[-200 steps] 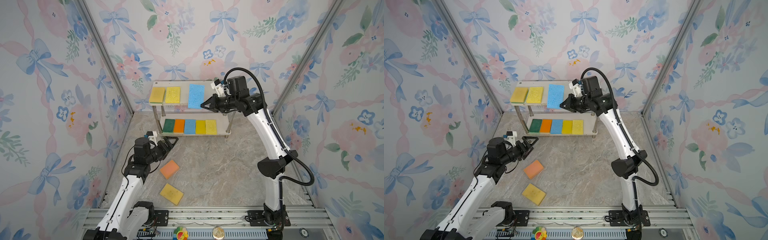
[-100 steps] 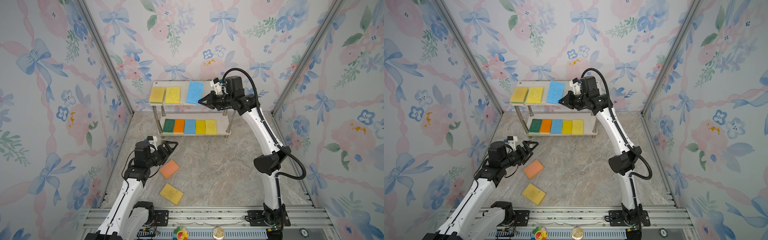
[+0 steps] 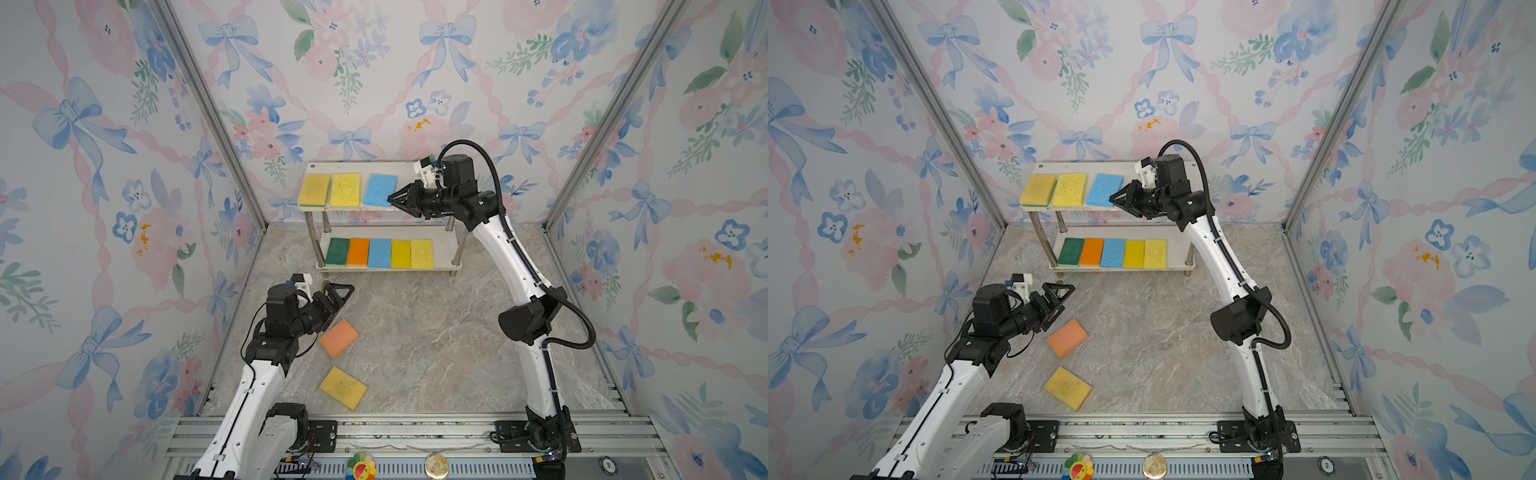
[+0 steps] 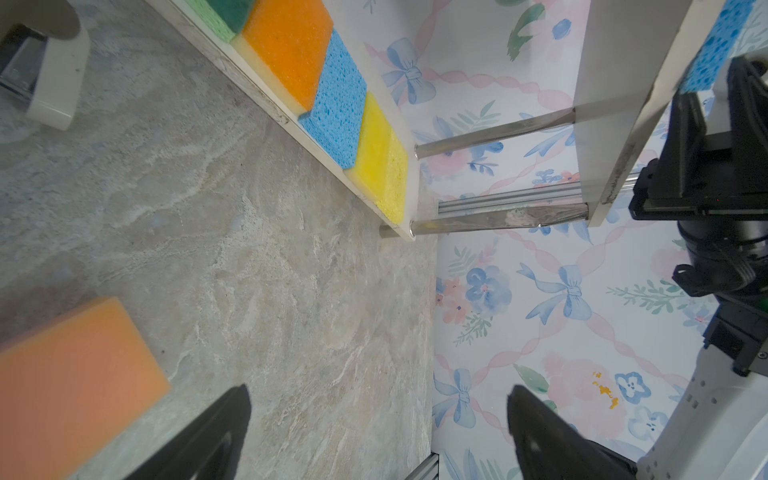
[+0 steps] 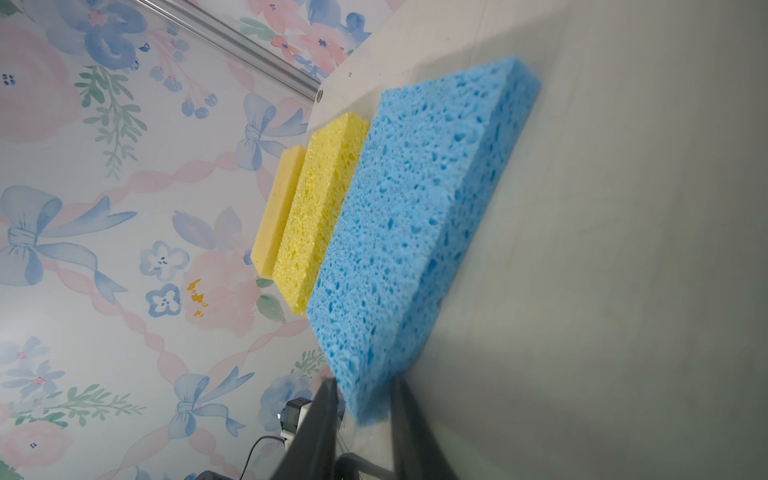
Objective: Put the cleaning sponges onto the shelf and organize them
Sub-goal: 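Raise the blue sponge onto the top shelf while the left gripper draws back, then release the blue sponge on the top shelf while the left gripper reaches over it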
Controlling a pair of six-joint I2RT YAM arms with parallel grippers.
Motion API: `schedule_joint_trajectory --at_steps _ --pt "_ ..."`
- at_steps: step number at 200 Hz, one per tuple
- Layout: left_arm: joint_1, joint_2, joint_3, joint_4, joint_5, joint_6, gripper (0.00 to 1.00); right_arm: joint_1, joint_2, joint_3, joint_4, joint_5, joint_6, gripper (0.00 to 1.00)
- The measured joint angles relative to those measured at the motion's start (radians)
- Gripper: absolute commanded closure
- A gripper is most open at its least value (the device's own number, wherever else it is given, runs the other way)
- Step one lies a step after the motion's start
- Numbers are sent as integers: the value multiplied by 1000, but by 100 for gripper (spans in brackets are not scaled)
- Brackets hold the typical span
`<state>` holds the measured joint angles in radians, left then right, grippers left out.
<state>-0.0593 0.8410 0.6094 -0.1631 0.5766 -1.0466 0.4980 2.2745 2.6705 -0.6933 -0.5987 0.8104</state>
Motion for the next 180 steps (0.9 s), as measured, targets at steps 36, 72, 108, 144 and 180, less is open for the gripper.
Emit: schedule_joint_trajectory --at_steps 36,72,108,144,180 --pt "1 31 26 -18 19 19 2 -2 -5 -6 20 -7 -8 52" --pt "-31 86 195 -26 54 25 2 -10 -133 -152 -18 2 -76 43" --pt "-196 204 449 -19 34 23 2 -56 -422 -469 -56 36 -159 40" --pt "-262 409 758 -18 8 18 3 -188 -706 -787 -27 43 -172 39" --pt "-263 652 1048 -10 8 14 3 -226 -813 -948 -20 47 -168 39"
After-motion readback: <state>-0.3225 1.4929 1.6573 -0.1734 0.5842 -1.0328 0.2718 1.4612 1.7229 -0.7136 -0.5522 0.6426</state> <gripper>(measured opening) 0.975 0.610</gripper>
